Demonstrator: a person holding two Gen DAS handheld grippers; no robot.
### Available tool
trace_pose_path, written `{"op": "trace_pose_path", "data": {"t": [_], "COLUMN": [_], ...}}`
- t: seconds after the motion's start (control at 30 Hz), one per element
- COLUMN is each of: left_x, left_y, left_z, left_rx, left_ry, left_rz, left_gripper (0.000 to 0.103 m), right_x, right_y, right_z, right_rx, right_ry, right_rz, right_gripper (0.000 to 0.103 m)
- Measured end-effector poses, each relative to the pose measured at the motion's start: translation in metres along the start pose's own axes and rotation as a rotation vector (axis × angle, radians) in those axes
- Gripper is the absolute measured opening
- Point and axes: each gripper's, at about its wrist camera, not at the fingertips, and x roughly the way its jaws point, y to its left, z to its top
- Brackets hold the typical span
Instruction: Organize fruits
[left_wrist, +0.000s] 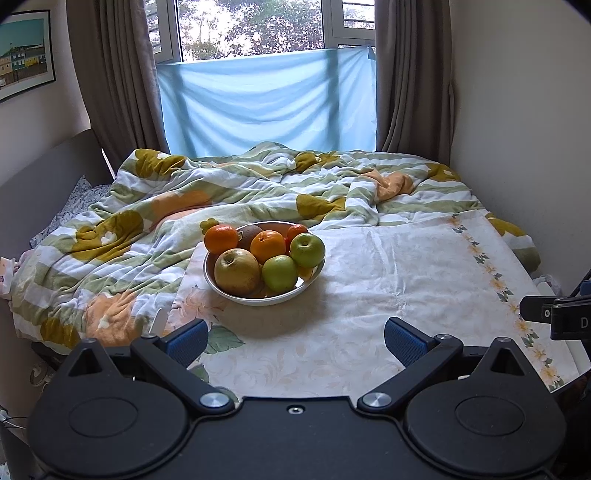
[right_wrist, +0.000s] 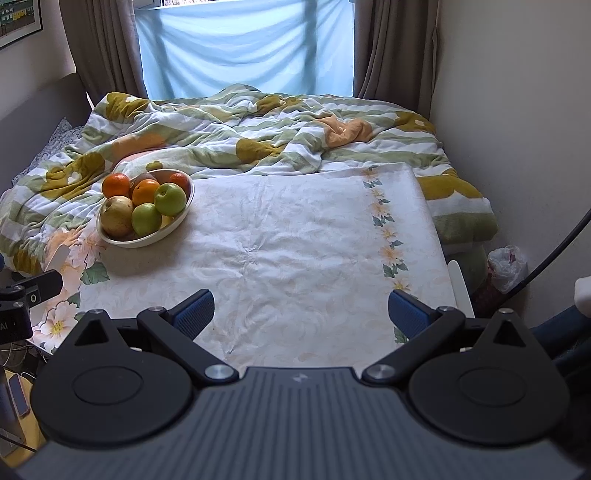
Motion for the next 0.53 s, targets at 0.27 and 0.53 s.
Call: {"op": "trace_pose_path", "data": {"t": [0.27,0.53], "left_x": [0.0002,0.0066], "left_y": [0.0007,0.0031], "left_z": [-0.0004,0.0023], "left_rx": [0.008,-0.007], "left_ry": [-0.012,-0.004], "left_rz": [0.009,-0.003], "left_gripper": [0.103,0.103], "right_x": [0.0032,0.0064], "right_y": [0.0012,0.0014], "right_z": [0.0004,0.0010], "right_rx": [0.001,0.004], "right_ry": [0.003,0.008], "right_rz": [0.003,0.003], "right_gripper": [0.103,0.103]}}
